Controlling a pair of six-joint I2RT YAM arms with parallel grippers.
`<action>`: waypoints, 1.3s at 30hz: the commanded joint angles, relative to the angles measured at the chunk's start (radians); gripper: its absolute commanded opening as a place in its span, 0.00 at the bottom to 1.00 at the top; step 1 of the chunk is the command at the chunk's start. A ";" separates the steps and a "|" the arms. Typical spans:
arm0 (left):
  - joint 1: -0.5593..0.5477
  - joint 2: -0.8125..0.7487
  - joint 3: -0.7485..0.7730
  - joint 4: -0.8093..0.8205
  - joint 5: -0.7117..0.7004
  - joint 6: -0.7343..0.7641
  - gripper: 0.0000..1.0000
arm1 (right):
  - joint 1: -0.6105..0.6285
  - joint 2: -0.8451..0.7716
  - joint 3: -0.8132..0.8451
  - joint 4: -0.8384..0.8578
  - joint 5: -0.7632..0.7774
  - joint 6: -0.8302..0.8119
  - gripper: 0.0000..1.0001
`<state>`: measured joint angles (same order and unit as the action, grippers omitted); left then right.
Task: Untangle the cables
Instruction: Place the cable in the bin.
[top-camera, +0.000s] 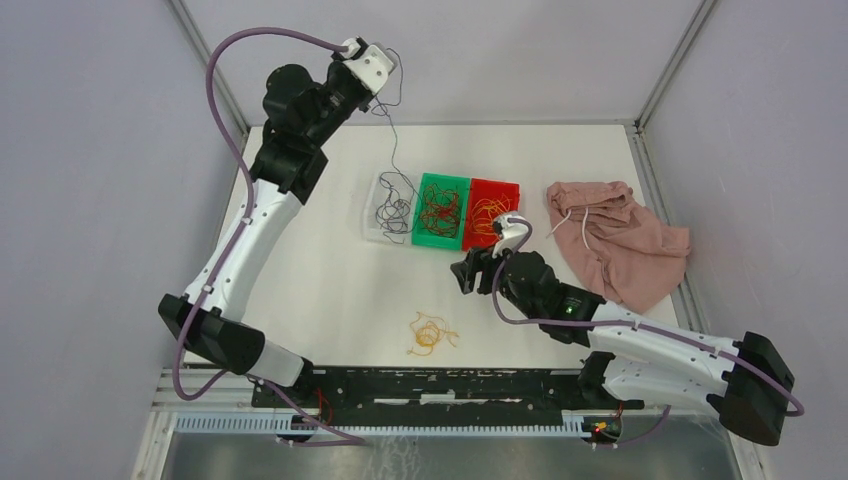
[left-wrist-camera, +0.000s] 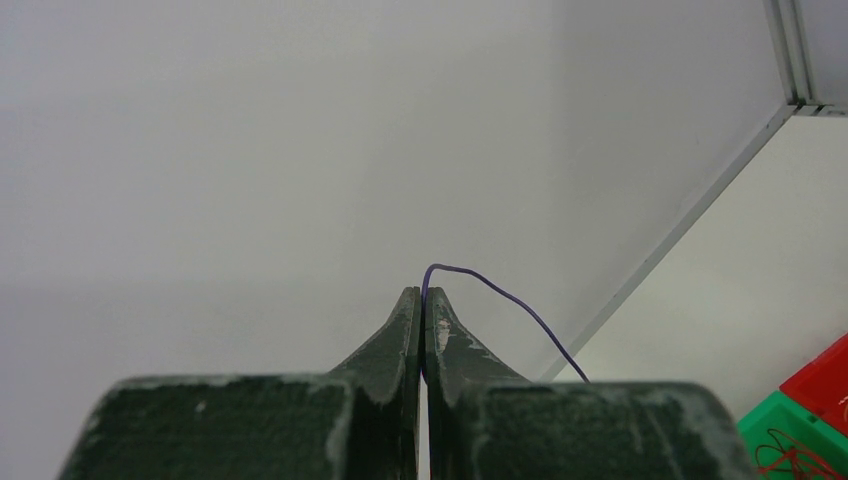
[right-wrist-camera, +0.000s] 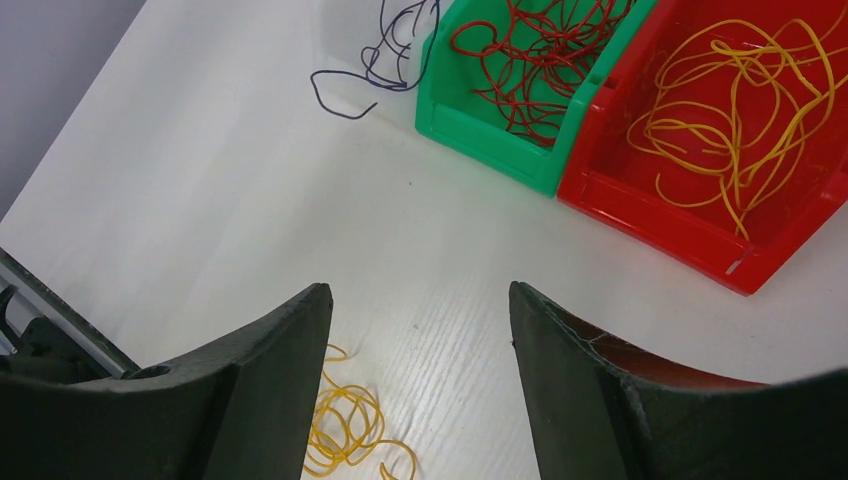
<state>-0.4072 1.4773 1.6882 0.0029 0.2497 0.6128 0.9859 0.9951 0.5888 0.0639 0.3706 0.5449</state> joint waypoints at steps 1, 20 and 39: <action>0.001 0.004 0.052 0.065 -0.014 0.072 0.03 | -0.004 -0.036 -0.017 0.002 0.014 0.016 0.72; 0.002 0.024 0.107 0.064 -0.035 0.137 0.03 | -0.008 -0.031 -0.024 -0.001 0.013 0.030 0.70; -0.002 0.049 0.066 0.068 -0.058 0.222 0.03 | -0.016 -0.009 -0.012 -0.012 -0.011 0.032 0.68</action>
<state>-0.4072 1.5967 1.8835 0.0265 0.1925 0.7876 0.9745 0.9905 0.5621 0.0353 0.3637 0.5713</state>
